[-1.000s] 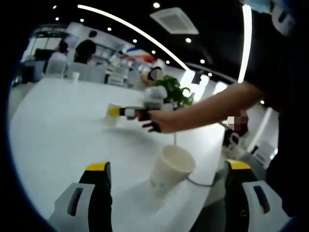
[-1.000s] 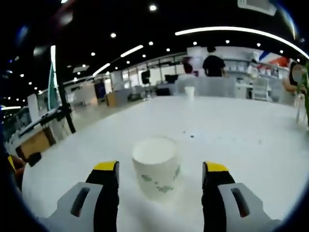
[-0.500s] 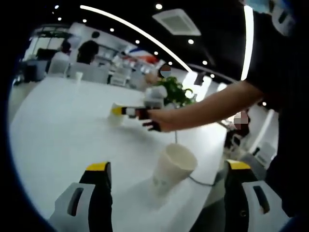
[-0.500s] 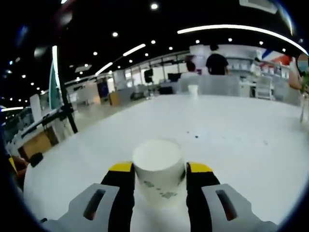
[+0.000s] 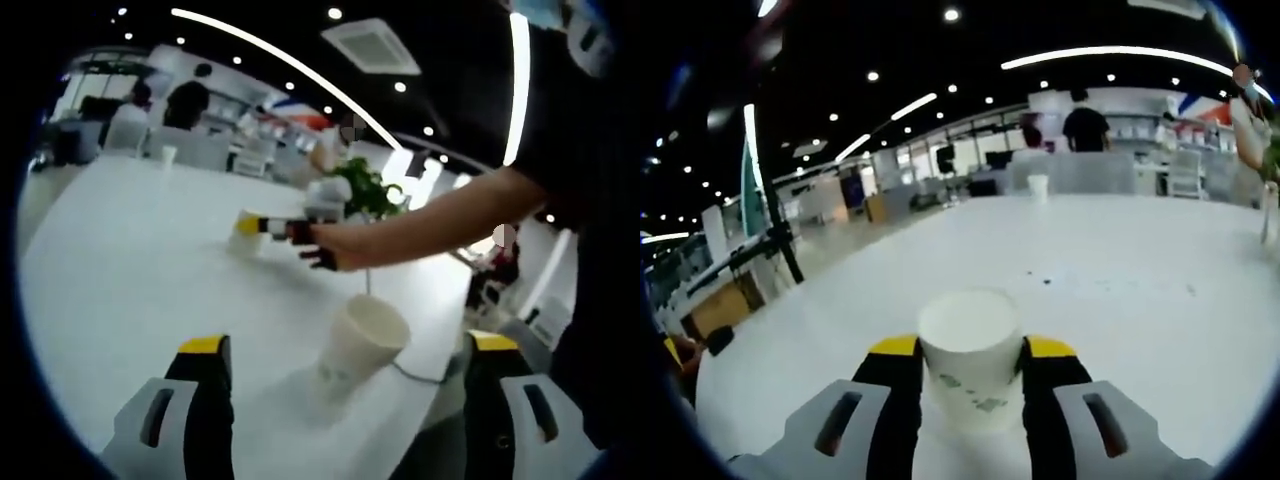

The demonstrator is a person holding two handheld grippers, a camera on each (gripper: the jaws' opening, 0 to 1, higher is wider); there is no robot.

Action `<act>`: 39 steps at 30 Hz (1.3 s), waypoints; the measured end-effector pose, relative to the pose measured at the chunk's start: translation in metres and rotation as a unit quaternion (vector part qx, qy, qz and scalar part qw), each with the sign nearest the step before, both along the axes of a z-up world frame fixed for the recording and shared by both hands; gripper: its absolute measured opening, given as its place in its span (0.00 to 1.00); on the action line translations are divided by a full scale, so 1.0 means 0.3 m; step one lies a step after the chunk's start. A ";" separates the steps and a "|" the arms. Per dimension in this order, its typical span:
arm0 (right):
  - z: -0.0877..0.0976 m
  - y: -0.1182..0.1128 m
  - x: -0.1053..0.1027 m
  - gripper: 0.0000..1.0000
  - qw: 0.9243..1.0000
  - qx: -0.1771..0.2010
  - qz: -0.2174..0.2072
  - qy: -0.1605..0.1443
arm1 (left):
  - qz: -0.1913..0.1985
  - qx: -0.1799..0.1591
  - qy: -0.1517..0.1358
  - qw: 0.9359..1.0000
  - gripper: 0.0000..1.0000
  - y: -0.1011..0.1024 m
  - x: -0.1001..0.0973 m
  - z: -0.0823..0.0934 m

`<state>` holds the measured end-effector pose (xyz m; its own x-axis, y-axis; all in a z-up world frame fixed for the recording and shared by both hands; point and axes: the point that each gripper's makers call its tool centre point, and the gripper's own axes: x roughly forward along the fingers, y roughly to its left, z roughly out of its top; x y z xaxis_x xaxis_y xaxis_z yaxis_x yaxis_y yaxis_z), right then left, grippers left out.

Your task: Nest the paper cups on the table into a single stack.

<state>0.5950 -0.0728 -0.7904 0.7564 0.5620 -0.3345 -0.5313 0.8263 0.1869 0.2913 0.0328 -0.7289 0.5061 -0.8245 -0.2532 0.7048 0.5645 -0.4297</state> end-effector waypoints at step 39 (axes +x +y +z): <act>0.232 -0.032 -0.412 0.34 0.998 0.008 0.064 -0.006 | -0.021 -0.015 -0.046 0.999 0.94 -0.057 -0.032 0.158</act>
